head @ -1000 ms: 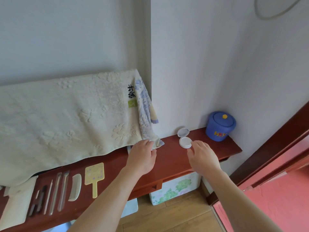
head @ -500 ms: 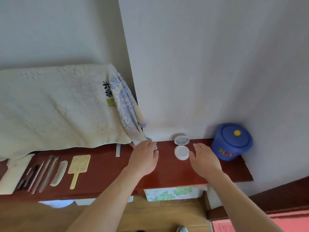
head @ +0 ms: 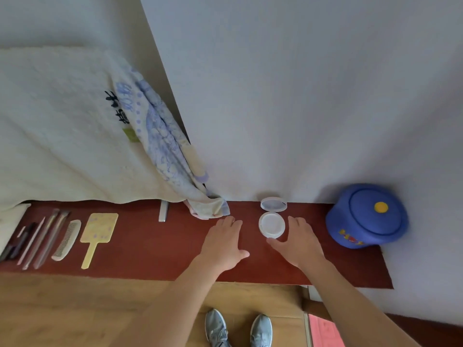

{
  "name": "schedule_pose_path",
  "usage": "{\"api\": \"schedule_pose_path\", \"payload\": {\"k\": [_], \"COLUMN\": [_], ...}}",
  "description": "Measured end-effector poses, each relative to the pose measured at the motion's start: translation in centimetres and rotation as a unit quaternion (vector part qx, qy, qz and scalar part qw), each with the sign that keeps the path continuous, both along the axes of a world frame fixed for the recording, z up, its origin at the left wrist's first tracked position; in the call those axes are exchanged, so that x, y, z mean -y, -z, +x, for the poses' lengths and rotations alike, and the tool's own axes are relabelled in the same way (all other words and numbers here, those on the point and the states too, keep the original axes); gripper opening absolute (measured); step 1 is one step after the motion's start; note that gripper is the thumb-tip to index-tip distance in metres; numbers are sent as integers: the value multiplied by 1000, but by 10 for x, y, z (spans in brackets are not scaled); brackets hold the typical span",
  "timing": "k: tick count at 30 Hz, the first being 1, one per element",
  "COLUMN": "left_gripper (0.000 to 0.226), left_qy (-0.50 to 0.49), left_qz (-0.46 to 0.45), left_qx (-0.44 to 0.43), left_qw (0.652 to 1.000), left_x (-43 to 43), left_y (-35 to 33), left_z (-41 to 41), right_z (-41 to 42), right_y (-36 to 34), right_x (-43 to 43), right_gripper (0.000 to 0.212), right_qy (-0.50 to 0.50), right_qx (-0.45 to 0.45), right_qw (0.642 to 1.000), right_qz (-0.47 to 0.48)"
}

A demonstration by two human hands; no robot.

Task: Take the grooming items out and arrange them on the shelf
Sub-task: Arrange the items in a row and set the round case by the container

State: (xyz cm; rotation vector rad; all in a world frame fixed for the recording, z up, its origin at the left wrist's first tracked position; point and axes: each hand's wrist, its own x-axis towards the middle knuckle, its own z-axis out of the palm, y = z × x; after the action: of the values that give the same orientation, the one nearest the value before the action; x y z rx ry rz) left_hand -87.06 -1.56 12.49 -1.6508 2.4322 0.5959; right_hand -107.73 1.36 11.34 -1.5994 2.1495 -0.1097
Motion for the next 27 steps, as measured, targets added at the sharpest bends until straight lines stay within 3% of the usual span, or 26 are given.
{"api": "schedule_pose_path", "payload": {"k": [11,27], "left_gripper": [79,77], "left_qy": [-7,-2], "left_qz": [8,0], "left_qx": [11,2], "left_qw": [1000,1000], "left_x": [3,6], "left_y": [41,46], "left_z": [-8,-6], "right_z": [8,9], "right_y": [35,44], "right_x": [20,29], "right_gripper": [75,70], "right_qy": [4,29], "right_qx": [-13,-1], "right_qw": [1000,1000], "right_qz": [-8,-10]}}
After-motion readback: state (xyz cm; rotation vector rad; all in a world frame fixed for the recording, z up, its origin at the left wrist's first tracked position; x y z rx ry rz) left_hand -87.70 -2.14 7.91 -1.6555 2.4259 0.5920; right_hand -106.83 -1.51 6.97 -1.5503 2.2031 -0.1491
